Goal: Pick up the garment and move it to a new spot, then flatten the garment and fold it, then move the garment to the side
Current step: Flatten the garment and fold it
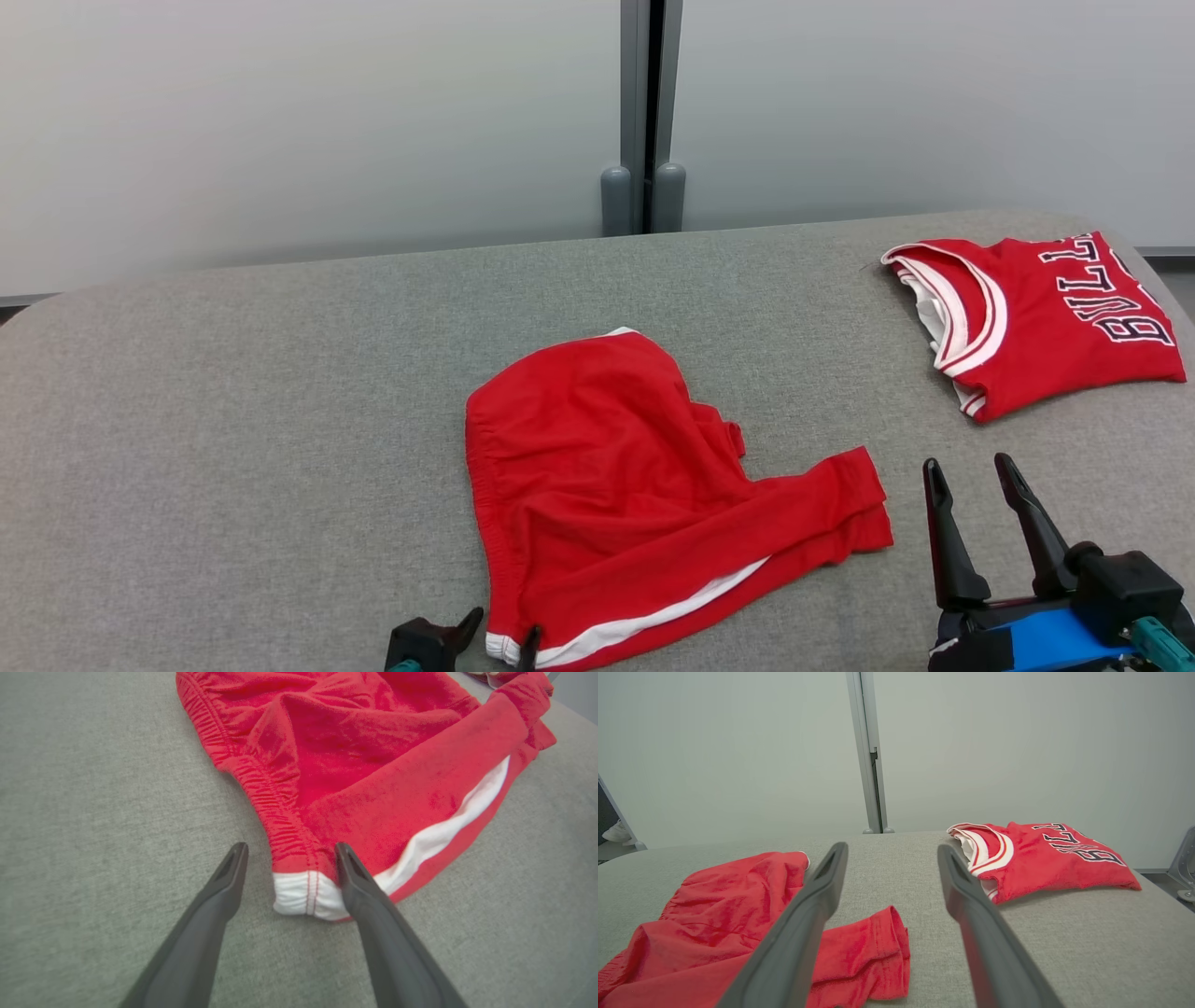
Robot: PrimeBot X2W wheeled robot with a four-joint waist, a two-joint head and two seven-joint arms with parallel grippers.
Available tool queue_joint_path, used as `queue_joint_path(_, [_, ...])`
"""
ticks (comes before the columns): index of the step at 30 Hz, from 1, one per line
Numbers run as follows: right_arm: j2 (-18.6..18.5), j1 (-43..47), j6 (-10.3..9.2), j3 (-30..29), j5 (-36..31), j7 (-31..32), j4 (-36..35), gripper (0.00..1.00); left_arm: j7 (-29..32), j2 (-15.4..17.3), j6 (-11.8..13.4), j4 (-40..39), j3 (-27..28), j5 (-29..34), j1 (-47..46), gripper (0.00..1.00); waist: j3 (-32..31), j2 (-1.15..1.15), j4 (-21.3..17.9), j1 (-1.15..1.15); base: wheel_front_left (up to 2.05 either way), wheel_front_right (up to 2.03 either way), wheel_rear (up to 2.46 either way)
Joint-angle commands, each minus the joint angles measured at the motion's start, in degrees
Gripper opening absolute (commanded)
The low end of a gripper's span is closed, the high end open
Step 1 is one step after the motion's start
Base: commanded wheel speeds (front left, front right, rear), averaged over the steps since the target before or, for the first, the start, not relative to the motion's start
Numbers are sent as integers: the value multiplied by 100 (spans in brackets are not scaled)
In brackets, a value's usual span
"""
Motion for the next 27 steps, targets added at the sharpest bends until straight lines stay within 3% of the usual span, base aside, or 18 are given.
queue_joint_path(1, [5, -65, 1, -11, -14, -18, 16, 100, 56, 42, -4, 125, -87, -89, -93, 100, 22, 0, -10, 0, 0, 0, 0])
queue_joint_path(2, [6, -74, 1, -16, -11, -21, 20, 100, 40, 33, -5, 167, -120, -149, -122, 100, 31, 0, -13, 0, 0, 0, 0])
queue_joint_path(3, [6, -78, 1, -16, -12, -23, 24, 100, 50, 25, -5, 211, -160, -196, -145, 94, 36, 0, -16, 0, 0, 0, 0])
queue_joint_path(4, [7, -80, 1, -21, -12, -25, 31, 100, 30, 25, -5, 253, -180, -230, -174, 48, 38, 0, -17, 0, 0, 0, 0])
queue_joint_path(5, [7, -80, 1, -21, -12, -25, 31, 100, 30, 25, -5, 253, -180, -230, -174, 48, 38, 0, -17, 0, 0, 0, 0])
queue_joint_path(6, [7, -81, 1, -24, -11, -28, 36, 100, -15, 27, -5, 299, -178, -272, -205, 31, 38, 0, -17, 0, 0, 0, 0])
queue_joint_path(7, [8, -82, 1, -21, -10, -29, 43, 100, -52, 38, -5, 341, -184, -296, -232, 0, 36, 0, -18, 0, 0, 0, 0])
queue_joint_path(14, [-10, -86, 1, -46, 6, -37, 138, 100, -503, 122, 72, 548, 76, -457, -571, 0, 17, 0, 23, 0, 0, 0, 0])
queue_joint_path(25, [-58, -114, 1, -140, 22, -60, 363, 100, -873, 632, 336, 799, 730, -738, -780, 0, 61, 0, 25, 0, 0, 0, 0])
queue_joint_path(26, [-57, -118, 1, -148, 20, -62, 381, 100, -879, 654, 339, 809, 747, -737, -774, 18, 66, 0, 28, 0, 0, 0, 0])
queue_joint_path(27, [-57, -122, 1, -154, 19, -67, 399, 100, -892, 674, 345, 819, 760, -739, -768, 73, 69, 0, 33, 0, 0, 0, 0])
